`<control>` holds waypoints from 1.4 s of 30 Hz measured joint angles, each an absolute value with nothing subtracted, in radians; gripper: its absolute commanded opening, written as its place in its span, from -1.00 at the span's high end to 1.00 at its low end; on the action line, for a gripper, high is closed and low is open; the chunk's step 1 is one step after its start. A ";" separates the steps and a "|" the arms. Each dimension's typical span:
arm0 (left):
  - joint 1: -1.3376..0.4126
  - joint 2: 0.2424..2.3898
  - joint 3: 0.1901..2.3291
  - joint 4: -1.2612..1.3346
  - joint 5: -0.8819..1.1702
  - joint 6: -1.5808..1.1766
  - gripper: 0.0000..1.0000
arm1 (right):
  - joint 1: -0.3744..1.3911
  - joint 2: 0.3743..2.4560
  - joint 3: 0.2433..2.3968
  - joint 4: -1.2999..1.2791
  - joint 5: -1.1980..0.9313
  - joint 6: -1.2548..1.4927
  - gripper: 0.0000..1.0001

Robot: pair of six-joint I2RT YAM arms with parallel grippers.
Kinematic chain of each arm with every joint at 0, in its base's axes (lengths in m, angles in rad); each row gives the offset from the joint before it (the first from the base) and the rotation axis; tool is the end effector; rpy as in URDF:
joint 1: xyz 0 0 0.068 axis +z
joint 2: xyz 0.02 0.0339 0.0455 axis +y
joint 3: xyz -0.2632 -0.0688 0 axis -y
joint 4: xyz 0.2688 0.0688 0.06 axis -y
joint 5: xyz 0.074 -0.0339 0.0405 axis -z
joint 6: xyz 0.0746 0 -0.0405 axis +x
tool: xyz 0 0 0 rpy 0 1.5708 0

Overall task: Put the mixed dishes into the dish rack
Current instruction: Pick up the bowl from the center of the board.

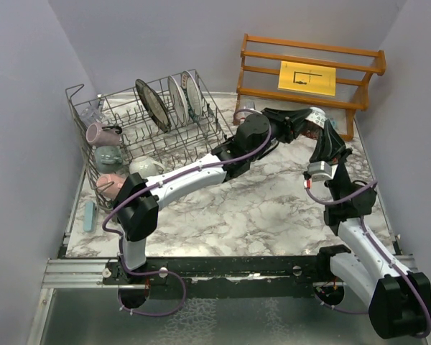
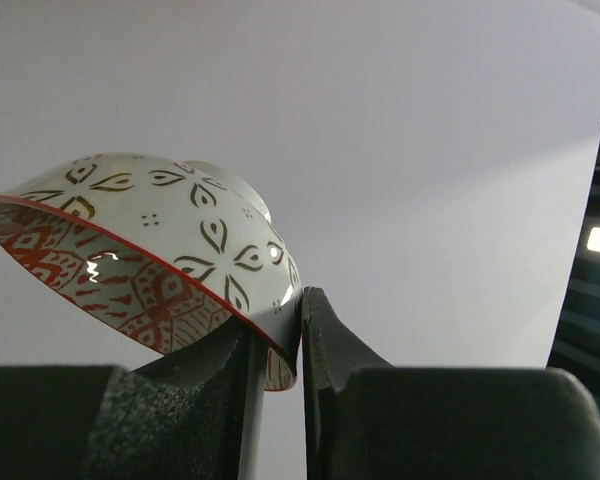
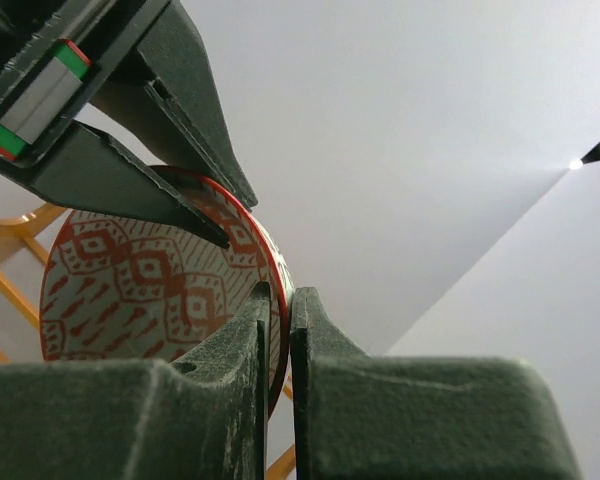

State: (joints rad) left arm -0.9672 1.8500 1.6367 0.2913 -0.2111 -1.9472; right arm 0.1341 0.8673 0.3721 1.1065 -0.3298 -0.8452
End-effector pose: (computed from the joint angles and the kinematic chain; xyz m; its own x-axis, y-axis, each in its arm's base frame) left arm 0.3049 -0.4147 0.3797 -0.6547 -0.6525 0.3816 -0.2112 -0.3269 -0.9212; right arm 0.2278 0.0551 0.3222 0.6687 -0.6240 -0.4044 0.1672 0.6561 -0.7360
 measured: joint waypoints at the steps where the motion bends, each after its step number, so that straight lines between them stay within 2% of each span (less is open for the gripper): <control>1: -0.970 1.850 1.631 0.299 -0.207 -1.948 1.00 | 0.134 0.865 0.361 1.126 -0.330 -0.856 0.98; 4: -0.973 1.850 1.620 0.313 -0.194 -1.946 1.00 | 0.137 0.855 0.328 1.170 -0.333 -0.889 0.88; 7: -0.973 1.850 1.607 0.339 -0.184 -1.939 1.00 | 0.138 0.852 0.309 1.205 -0.348 -0.910 0.64; 11: -0.970 1.850 1.572 0.413 -0.189 -1.908 1.00 | 0.147 0.837 0.274 1.224 -0.421 -0.933 0.53; 16: -0.944 1.850 1.545 0.481 -0.226 -1.862 1.00 | 0.156 0.822 0.255 1.251 -0.495 -0.955 0.31; 22: -0.924 1.850 1.530 0.558 -0.249 -1.836 1.00 | 0.156 0.816 0.255 1.261 -0.514 -0.960 -0.26; 28: -0.927 1.850 1.488 0.622 -0.247 -1.806 1.00 | 0.156 0.753 0.255 1.217 -0.514 -0.939 -0.37; 30: -0.926 1.850 1.469 0.636 -0.241 -1.789 1.00 | 0.156 0.701 0.266 1.124 -0.515 -0.926 -0.40; 33: -0.917 1.850 1.440 0.665 -0.224 -1.750 1.00 | 0.156 0.619 0.361 0.849 -0.532 -0.905 -0.56; 37: -0.891 1.844 1.395 0.691 -0.180 -1.689 1.00 | 0.156 0.552 0.538 0.462 -0.606 -0.901 -0.60; 42: -0.835 1.817 1.347 0.718 -0.108 -1.618 1.00 | 0.157 0.521 0.604 0.167 -0.651 -0.821 -0.64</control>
